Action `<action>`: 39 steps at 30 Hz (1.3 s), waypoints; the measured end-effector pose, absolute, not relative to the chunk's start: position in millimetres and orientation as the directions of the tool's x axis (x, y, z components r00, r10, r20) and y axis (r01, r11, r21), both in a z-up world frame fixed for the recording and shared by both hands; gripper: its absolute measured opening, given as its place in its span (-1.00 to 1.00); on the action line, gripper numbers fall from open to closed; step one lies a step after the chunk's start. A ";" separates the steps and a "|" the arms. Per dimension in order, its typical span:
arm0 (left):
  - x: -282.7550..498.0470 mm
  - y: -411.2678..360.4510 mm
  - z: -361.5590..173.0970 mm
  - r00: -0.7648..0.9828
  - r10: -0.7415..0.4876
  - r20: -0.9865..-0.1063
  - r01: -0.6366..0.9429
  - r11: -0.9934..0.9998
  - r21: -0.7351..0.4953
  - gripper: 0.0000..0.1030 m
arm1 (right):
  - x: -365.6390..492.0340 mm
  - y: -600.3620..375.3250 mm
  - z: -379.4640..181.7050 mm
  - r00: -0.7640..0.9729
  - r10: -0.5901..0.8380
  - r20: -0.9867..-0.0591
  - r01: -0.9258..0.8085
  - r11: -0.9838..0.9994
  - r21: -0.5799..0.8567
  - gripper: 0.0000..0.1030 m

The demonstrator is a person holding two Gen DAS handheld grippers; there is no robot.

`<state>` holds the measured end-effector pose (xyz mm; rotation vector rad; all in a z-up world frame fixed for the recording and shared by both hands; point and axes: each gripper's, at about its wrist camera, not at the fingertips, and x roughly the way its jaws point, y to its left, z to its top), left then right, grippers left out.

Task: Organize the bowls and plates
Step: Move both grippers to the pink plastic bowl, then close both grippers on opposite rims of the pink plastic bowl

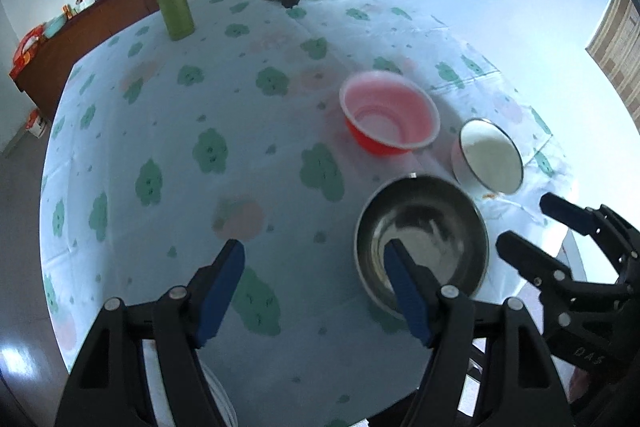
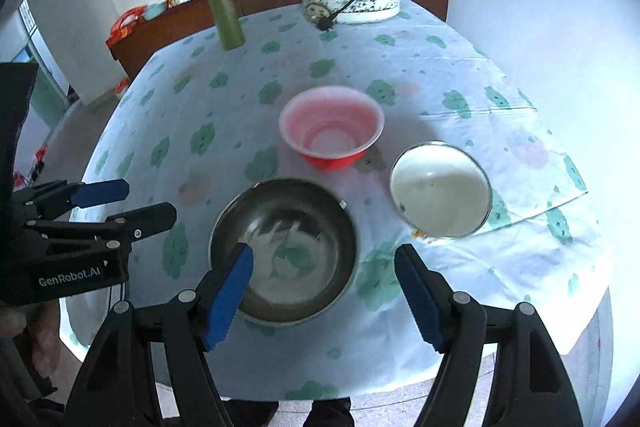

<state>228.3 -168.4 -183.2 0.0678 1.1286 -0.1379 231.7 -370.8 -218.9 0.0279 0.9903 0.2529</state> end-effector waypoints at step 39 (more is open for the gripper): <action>371.0 -229.2 -241.7 0.335 -0.017 -0.942 0.128 0.991 0.027 0.22 | 404.0 -395.4 -281.2 0.380 0.221 -0.898 -0.232 0.963 0.139 -0.11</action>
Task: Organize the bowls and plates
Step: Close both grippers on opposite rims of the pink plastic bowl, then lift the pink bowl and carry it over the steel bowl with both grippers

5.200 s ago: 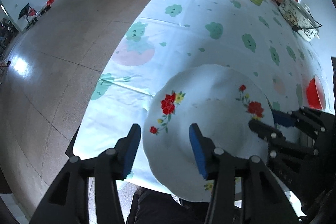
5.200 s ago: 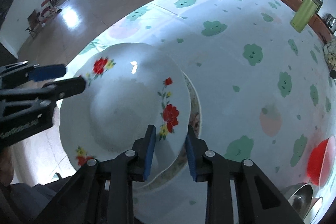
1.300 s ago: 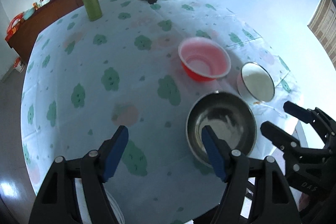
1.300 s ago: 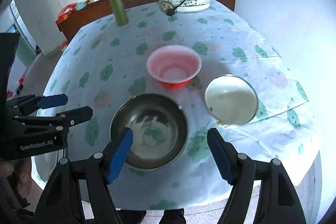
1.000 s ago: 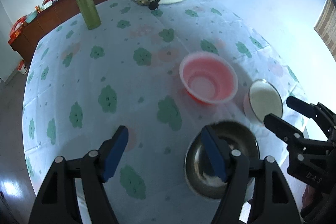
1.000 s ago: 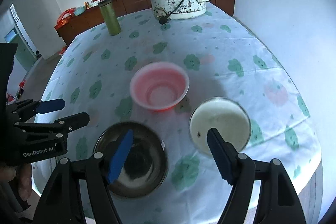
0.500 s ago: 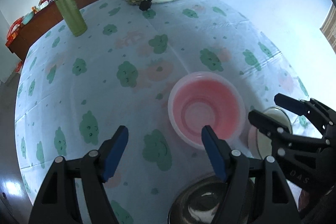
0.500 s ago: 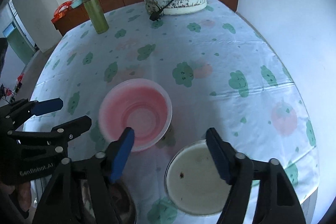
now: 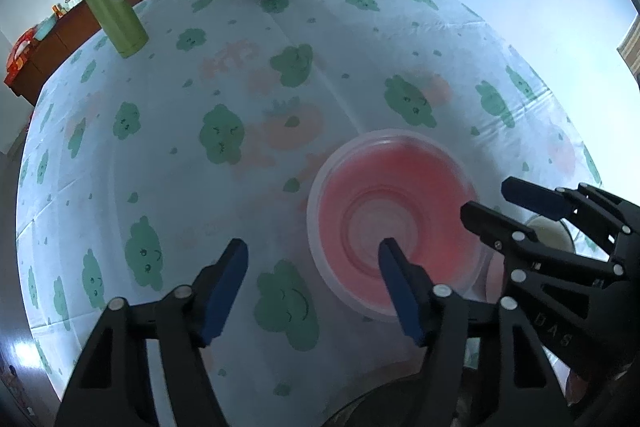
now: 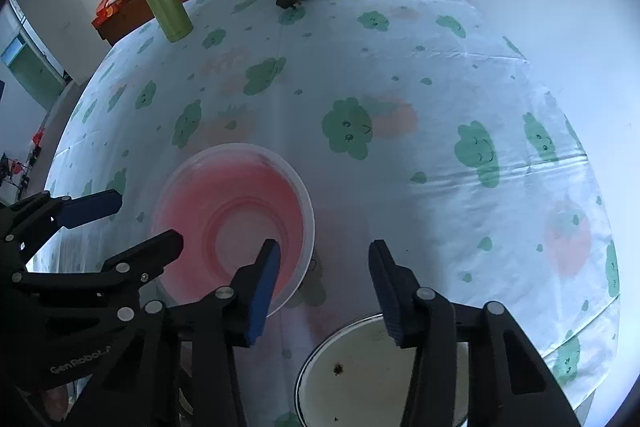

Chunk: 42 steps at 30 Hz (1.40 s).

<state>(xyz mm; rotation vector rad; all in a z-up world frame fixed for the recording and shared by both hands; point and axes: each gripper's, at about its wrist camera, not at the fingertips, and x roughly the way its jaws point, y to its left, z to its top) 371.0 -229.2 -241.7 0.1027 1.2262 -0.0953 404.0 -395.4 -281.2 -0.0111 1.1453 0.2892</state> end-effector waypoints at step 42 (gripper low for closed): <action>353.7 -226.4 -209.0 0.337 -0.064 -0.939 0.167 0.986 -0.007 -0.79 | 388.0 -377.8 -245.9 0.339 0.277 -0.899 -0.300 0.938 0.176 -0.77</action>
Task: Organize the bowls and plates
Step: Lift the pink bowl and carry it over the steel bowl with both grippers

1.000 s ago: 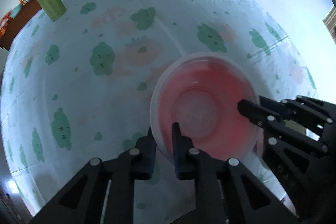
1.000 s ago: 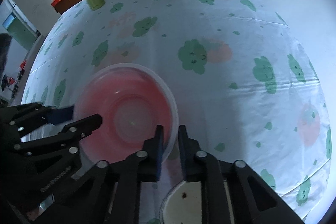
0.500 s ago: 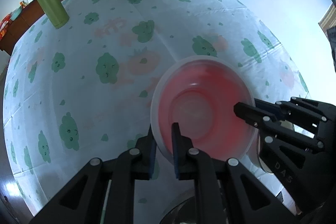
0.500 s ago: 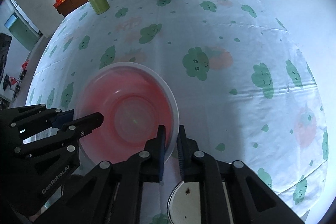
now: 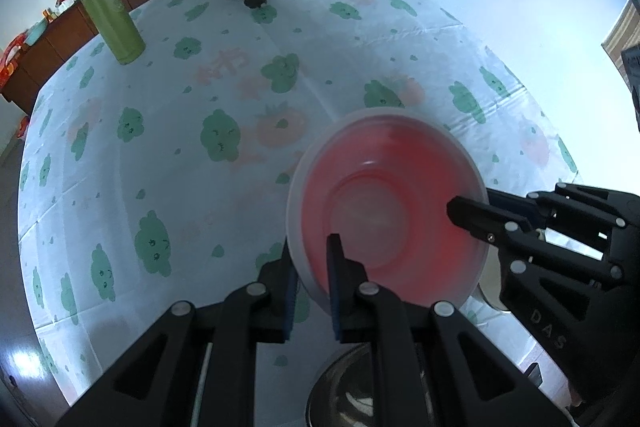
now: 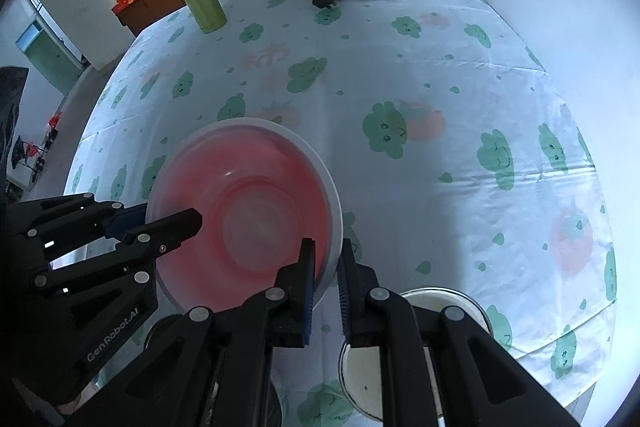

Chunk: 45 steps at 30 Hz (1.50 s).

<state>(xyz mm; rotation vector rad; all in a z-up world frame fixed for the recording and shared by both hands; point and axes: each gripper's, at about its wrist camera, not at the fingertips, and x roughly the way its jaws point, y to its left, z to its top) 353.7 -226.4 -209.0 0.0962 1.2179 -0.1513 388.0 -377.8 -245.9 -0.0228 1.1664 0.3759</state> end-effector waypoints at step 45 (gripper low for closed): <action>278.7 -217.8 -175.4 0.354 -0.090 -0.931 0.177 0.984 -0.028 -0.79 | 304.6 -370.0 -220.5 0.317 0.291 -0.903 -0.346 0.922 0.175 -0.71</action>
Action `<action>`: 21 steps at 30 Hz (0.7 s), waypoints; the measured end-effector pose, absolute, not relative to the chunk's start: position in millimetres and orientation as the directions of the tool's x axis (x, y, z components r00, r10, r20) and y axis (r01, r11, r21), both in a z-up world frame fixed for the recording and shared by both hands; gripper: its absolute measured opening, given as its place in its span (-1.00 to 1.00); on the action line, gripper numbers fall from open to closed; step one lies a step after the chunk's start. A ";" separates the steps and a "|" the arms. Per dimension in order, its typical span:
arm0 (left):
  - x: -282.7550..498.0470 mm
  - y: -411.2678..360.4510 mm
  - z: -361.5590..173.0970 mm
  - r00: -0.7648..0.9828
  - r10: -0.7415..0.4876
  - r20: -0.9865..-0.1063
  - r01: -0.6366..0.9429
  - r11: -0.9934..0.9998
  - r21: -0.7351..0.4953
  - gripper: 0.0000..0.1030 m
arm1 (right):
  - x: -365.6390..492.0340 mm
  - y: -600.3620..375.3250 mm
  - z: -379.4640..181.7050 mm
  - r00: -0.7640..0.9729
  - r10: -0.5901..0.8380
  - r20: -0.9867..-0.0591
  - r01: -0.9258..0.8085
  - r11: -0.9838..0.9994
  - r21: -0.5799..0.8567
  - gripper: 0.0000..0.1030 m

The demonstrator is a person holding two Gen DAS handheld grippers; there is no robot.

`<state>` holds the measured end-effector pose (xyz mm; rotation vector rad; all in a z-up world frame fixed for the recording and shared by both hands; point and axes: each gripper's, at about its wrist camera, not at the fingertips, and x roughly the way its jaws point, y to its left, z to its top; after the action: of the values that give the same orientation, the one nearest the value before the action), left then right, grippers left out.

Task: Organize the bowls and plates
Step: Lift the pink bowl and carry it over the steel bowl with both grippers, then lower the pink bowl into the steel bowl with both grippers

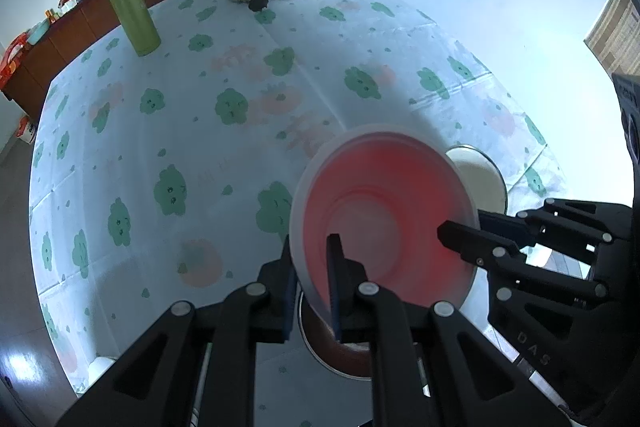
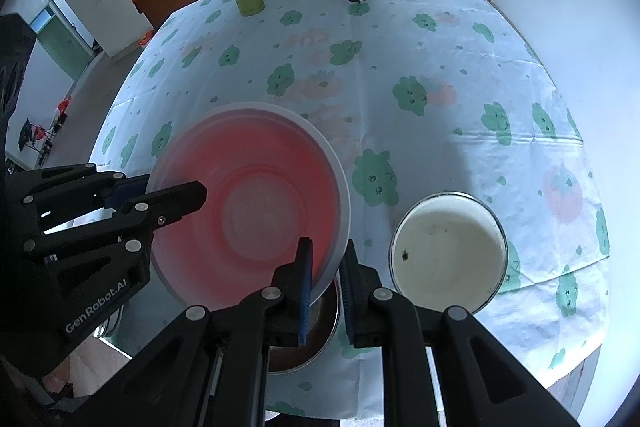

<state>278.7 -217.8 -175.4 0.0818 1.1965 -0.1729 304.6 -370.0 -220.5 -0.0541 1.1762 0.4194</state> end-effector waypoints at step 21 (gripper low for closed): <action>262.6 -218.9 -181.0 0.334 -0.093 -0.938 0.172 0.984 -0.037 -0.79 | 281.3 -369.3 -230.7 0.278 0.300 -0.913 -0.358 0.914 0.192 -0.68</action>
<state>262.6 -218.9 -181.0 0.0733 1.2179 -0.1734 281.3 -369.3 -230.7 -0.0545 1.2117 0.4420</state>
